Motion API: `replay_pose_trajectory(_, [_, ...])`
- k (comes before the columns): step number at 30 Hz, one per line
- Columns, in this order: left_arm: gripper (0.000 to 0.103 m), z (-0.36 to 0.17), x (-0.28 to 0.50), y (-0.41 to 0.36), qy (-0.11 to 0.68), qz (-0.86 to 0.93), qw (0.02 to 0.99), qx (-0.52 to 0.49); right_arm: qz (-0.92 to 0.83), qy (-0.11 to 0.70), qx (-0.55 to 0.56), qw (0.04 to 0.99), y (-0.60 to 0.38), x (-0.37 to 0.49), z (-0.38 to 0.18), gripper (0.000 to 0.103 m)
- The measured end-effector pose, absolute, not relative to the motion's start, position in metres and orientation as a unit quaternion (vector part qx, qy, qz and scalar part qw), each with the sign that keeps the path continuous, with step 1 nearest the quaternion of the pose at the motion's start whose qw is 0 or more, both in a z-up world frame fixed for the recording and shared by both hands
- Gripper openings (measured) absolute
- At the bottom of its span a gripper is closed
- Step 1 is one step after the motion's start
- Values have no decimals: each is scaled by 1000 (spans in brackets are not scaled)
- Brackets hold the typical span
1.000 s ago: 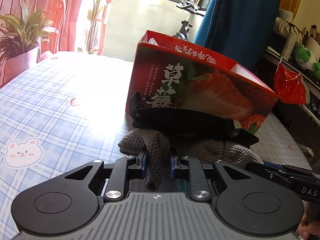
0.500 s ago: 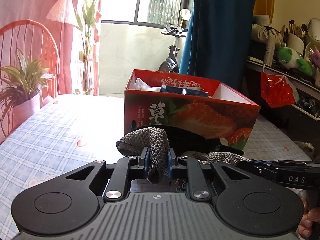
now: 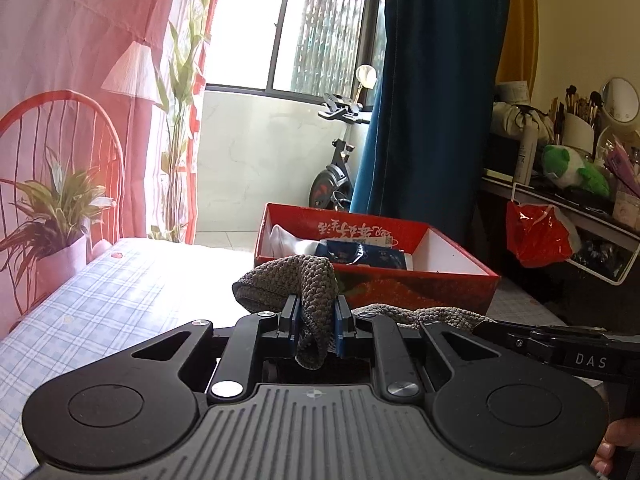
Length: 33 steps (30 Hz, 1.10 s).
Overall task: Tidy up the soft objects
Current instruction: 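Lower the grey cloth into the red box over the cable bag, release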
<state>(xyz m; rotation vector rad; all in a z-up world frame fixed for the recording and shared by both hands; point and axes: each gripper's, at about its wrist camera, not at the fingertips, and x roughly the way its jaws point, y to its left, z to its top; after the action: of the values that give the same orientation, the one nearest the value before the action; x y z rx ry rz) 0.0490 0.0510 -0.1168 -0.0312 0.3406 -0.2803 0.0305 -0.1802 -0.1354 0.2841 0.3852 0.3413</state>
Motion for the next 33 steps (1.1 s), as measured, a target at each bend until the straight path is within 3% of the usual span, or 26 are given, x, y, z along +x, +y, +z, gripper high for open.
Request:
replay_pose_trajectory(10, [18, -84, 98, 46, 166, -171, 971, -23, 168, 175, 146, 959, -197, 75, -83, 16])
replay_pose_trajectory(17, [18, -74, 169, 34, 207, -191, 959, -34, 158, 183, 142, 960, -211, 125, -62, 16])
replay_pose_trajectory(24, [18, -73, 234, 6, 254, -191, 948, -12, 119, 188, 123, 967, -217, 169, -71, 16])
replay_pose_trajectory(33, [18, -113, 271, -14, 357, -206, 911, -3, 83, 297, 165, 937, -218, 216, -120, 14])
